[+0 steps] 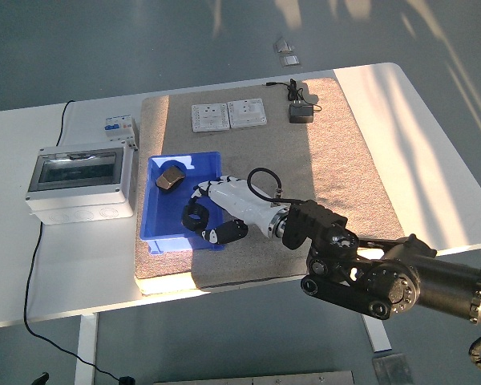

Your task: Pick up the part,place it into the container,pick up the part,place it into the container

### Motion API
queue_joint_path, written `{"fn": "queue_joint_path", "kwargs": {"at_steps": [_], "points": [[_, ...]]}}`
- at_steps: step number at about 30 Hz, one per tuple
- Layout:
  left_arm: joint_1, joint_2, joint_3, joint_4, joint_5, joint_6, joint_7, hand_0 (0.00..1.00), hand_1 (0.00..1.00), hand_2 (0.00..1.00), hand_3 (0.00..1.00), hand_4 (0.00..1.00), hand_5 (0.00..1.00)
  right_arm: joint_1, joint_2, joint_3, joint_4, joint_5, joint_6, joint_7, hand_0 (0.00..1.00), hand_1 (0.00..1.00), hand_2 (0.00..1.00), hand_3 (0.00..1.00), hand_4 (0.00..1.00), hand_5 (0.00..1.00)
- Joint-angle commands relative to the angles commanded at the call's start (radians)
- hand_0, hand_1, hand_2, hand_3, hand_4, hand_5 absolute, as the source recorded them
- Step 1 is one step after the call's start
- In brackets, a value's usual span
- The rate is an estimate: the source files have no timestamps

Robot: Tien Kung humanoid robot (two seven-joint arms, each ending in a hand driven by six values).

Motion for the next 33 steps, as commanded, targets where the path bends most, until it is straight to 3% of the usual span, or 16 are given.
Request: {"fn": "queue_joint_path", "kwargs": {"at_steps": [10,21,22,27,28,33], "points": [[0.000,-0.001,-0.007,0.000,0.011,0.000,-0.001,0.665,0.658,0.697,0.582,0.599,0.635,0.000,-0.001,0.001,-0.004,-0.001,-0.017,0.003,0.998,0.890,0.929,0.998,0.481,0.207],[0.000,-0.002,-0.007,0.000,0.010,0.001,-0.002,0.665,0.658,0.698,0.581,0.598,0.634,-0.001,-0.002,0.023,-0.016,-0.079,-0.113,-0.011,0.998,0.940,0.975,0.998,0.518,0.185],[0.001,-0.002,-0.007,0.000,0.011,0.001,-0.002,0.665,0.658,0.698,0.579,0.597,0.634,-0.001,-0.002,0.025,-0.017,-0.085,-0.114,-0.018,0.998,0.998,0.998,0.998,0.781,0.246],[0.002,-0.001,-0.008,0.000,0.012,0.002,-0.002,0.665,0.658,0.698,0.579,0.597,0.634,0.002,-0.001,0.029,-0.017,-0.108,-0.094,-0.052,0.998,0.998,0.998,0.998,0.781,0.246],[0.002,-0.001,-0.008,0.000,0.013,0.002,-0.002,0.665,0.658,0.698,0.578,0.595,0.634,0.003,0.000,0.029,-0.017,-0.114,-0.088,-0.057,0.998,0.998,0.998,0.998,0.851,0.288],[0.003,-0.001,-0.008,0.000,0.013,0.002,-0.002,0.665,0.658,0.698,0.578,0.595,0.634,0.010,0.002,0.023,-0.014,-0.129,-0.069,-0.070,0.998,0.998,0.998,0.998,0.851,0.288]]}}
